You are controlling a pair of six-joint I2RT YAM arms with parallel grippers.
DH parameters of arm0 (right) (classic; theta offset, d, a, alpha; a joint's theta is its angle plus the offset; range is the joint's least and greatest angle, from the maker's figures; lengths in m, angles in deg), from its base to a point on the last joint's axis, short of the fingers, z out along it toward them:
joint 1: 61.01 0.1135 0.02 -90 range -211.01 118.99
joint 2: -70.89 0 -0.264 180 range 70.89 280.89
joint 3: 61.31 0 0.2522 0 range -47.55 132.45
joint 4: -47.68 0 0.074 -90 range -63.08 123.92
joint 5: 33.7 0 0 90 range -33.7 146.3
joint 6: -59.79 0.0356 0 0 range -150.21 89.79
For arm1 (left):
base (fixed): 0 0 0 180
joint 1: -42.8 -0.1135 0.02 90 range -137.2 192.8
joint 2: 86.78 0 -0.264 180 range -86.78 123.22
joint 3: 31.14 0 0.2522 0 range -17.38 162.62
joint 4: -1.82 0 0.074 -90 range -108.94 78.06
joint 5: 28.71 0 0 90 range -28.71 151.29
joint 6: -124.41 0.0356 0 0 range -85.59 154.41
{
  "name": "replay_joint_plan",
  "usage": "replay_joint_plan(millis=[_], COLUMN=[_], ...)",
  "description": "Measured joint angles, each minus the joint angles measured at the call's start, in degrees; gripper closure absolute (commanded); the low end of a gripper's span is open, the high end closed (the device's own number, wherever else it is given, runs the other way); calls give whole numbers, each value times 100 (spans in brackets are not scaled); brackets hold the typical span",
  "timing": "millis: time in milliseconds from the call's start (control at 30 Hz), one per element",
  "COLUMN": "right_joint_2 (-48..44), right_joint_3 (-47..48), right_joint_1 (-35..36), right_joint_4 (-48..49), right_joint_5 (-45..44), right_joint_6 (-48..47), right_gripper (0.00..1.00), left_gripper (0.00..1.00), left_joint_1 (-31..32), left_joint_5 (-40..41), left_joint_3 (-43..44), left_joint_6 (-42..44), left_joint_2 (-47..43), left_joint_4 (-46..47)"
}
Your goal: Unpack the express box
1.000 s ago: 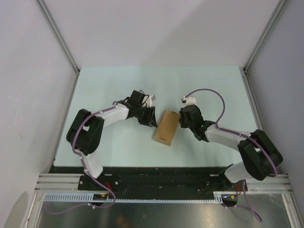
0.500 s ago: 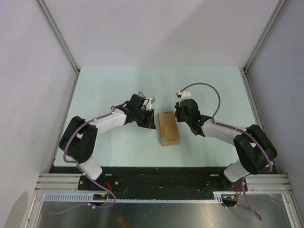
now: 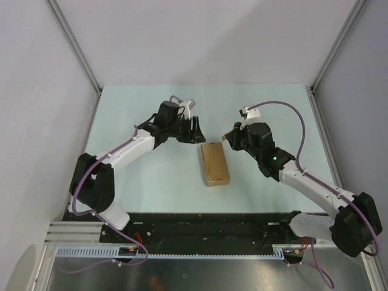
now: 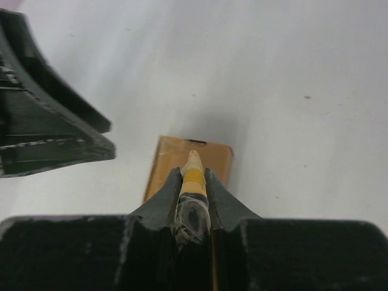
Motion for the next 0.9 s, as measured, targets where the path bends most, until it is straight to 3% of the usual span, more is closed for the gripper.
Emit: replay_joint_plan(millis=[267, 600, 900], right_joint_2=[-190, 354, 1025], right_joint_3=[15, 26, 92], right_joint_1=[195, 1392, 1537], right_joint_4=[-20, 72, 72], right_joint_5=[413, -487, -953], right_joint_6=[317, 977, 1390], right_gripper=[100, 100, 100], left_gripper=[41, 40, 42], left_joint_1=[-83, -149, -170], left_joint_5=[-72, 192, -114], left_joint_3=[57, 31, 232], left_joint_6=[-210, -671, -824], left_joint_2=[299, 962, 1665], left_joint_4=[96, 116, 122])
